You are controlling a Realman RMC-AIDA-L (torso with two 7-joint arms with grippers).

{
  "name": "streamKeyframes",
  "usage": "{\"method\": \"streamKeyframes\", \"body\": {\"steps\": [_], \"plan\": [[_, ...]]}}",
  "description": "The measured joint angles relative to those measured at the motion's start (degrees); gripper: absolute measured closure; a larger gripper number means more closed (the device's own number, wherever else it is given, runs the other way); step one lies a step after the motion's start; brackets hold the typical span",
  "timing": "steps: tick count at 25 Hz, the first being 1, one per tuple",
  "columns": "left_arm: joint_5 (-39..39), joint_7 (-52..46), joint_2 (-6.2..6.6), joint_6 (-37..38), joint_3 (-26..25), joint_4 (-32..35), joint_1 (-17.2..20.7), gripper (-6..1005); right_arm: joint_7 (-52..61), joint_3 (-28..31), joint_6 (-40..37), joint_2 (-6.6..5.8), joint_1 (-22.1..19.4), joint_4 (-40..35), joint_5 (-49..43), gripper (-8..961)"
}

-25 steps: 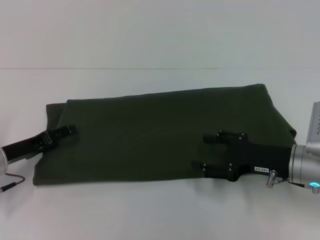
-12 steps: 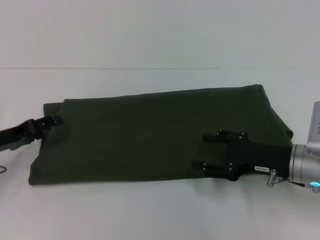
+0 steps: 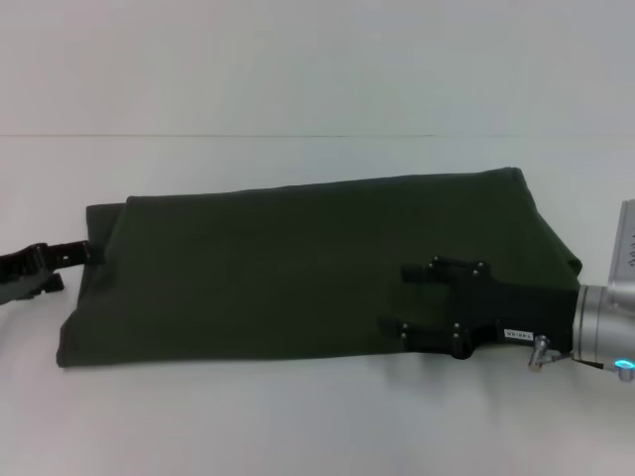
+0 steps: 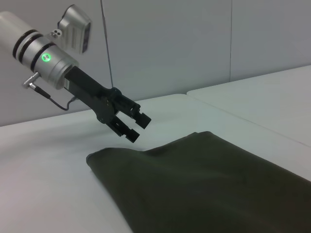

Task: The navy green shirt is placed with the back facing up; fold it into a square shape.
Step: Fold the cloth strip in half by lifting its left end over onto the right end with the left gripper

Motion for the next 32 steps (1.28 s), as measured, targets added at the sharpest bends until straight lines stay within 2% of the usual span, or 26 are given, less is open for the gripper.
{"method": "streamKeyframes", "body": {"steps": [5, 13, 26, 32], "plan": [[3.8, -2.0, 0.88, 1.9, -0.1, 0.0, -2.1, 87, 0.0, -0.1, 0.0, 0.00, 0.2, 0.0, 0.0, 127], [5.8, -3.0, 1.15, 1.6, 0.6, -0.4, -3.7, 88, 0.0, -0.1, 0.0, 0.00, 0.2, 0.3, -0.1, 128], [6.5, -2.6, -0.66, -3.3, 0.6, -1.5, -3.6, 88, -0.3, -0.1, 0.0, 0.08, 0.2, 0.5, -0.1, 128], [6.5, -2.6, -0.79, -3.6, 0.6, -1.8, -3.9, 89, -0.3, -0.1, 0.2, 0.08, 0.3, 0.5, -0.1, 127]]}}
